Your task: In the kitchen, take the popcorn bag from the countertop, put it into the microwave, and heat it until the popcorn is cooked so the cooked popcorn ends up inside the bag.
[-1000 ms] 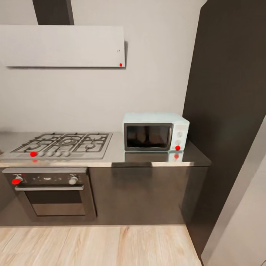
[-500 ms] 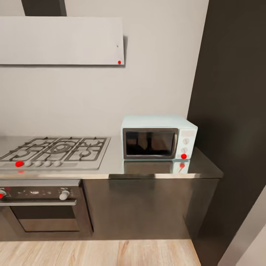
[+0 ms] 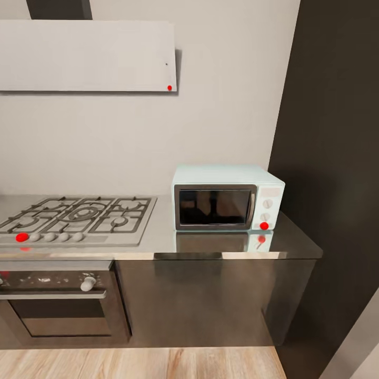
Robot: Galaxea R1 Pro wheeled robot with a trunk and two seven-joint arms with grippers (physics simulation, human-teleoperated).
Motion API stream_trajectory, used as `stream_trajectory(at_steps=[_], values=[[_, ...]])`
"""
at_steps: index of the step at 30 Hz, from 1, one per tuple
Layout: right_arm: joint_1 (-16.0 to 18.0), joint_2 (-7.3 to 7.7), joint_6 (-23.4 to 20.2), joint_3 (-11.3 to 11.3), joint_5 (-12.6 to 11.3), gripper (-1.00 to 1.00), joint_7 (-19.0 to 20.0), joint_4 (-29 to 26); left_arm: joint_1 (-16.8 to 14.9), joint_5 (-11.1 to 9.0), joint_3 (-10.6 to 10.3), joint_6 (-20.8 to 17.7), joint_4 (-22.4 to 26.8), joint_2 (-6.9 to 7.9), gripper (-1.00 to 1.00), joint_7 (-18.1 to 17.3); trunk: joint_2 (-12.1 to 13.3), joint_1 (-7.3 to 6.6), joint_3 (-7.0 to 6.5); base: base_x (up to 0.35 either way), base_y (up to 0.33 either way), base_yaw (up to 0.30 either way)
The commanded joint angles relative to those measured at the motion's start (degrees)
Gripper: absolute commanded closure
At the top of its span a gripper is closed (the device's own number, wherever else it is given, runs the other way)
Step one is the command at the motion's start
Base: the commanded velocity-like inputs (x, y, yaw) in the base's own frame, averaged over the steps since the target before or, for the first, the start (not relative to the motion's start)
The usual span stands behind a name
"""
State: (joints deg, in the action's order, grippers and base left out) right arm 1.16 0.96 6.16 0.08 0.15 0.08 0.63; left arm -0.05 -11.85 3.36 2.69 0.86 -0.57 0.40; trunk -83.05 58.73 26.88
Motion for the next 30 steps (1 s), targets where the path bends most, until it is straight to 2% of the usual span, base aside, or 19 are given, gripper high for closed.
stream_trajectory(at_steps=[1,12,16,18,20,22,23,24,30], values=[[0.0,0.01,0.2,0.0,0.0,-1.0,0.0,0.1,0.0,-0.1,0.3,0.1,0.0,-0.04,-1.0,0.0,0.0,0.0,0.05,0.0,0.0,0.0],[0.1,-0.1,0.0,0.2,0.4,-1.0,-0.2,-0.6,0.0,-0.2,0.3,0.1,0.0,-0.05,-1.0,0.0,0.0,0.0,0.05,0.0,0.0,0.0],[0.1,-0.14,-0.3,0.0,0.6,-1.0,-0.1,-4.2,0.0,-0.2,0.3,0.1,0.0,-0.05,-1.0,0.0,0.0,0.0,0.05,0.0,0.0,0.0],[0.1,-0.56,-1.0,0.5,1.1,-1.0,0.2,-10.9,0.0,-0.2,0.3,0.1,0.0,-0.05,-1.0,0.0,0.0,0.0,0.05,0.0,0.0,0.0],[0.1,-0.84,-3.1,1.7,3.1,-1.0,0.2,-16.0,0.0,-0.2,0.3,0.1,0.0,-0.05,-1.0,0.0,0.0,0.0,0.05,0.0,0.0,0.0],[0.1,-1.1,-8.0,3.1,6.5,-1.0,0.4,-25.4,0.0,-0.2,0.3,0.1,0.0,-0.04,-1.0,0.0,0.0,0.0,0.05,0.0,0.0,0.0],[0.1,-1.39,-10.8,3.4,7.4,-1.0,0.5,-30.1,0.0,-0.2,0.3,0.1,0.0,-0.05,-1.0,0.0,0.0,0.0,0.05,0.0,0.0,0.0],[0.1,-1.57,-11.7,3.5,7.6,-1.0,0.5,-31.6,0.0,-0.2,0.3,0.1,0.0,-0.05,-1.0,0.0,0.0,0.0,0.05,0.0,0.0,0.0],[0.1,-4.09,-22.1,3.7,8.3,-1.0,0.4,-51.1,0.0,-0.2,0.3,0.1,0.0,-0.05,-1.0,0.0,0.0,0.0,0.05,0.0,0.0,0.0]])
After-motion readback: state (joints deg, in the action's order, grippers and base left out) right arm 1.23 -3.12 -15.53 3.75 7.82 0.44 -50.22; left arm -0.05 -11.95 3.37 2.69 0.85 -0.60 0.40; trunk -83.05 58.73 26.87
